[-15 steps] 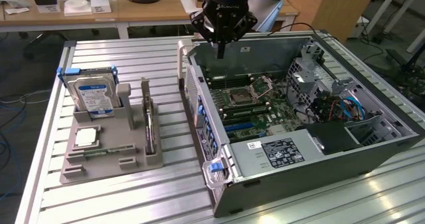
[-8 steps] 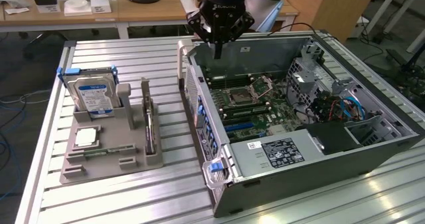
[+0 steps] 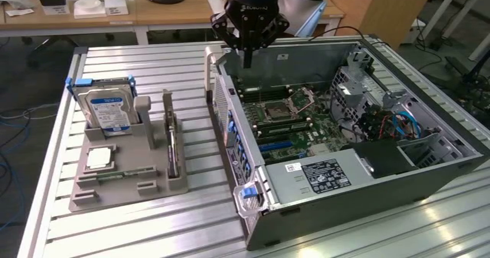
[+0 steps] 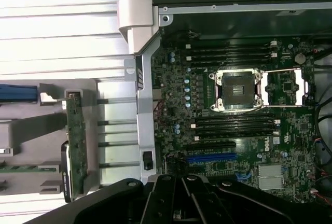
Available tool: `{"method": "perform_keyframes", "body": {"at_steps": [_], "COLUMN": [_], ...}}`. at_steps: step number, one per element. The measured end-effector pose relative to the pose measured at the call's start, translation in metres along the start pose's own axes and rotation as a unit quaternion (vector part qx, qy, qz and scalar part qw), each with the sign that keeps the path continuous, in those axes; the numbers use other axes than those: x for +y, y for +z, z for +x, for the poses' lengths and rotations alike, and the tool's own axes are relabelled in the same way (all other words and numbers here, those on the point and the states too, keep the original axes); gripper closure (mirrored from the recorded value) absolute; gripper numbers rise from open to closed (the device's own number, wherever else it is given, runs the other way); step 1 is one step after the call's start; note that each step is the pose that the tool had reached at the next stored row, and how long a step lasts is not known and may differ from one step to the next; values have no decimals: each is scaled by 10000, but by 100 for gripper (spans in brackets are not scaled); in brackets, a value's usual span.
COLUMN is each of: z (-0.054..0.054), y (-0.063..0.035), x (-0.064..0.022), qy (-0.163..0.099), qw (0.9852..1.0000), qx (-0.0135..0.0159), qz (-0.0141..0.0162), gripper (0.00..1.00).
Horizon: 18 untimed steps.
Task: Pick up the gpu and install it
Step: 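Reach for the gpu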
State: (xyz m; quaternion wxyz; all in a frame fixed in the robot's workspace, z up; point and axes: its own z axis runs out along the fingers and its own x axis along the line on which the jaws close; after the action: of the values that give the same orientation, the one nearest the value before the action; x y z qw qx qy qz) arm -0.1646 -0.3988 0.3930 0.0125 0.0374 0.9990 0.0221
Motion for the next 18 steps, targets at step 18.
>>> {"method": "perform_keyframes", "body": {"at_steps": [18], "z": [181], "y": [-2], "x": [-14], "qy": [0], "qw": [10000], "qx": [0], "qz": [0], "gripper": [89]}}
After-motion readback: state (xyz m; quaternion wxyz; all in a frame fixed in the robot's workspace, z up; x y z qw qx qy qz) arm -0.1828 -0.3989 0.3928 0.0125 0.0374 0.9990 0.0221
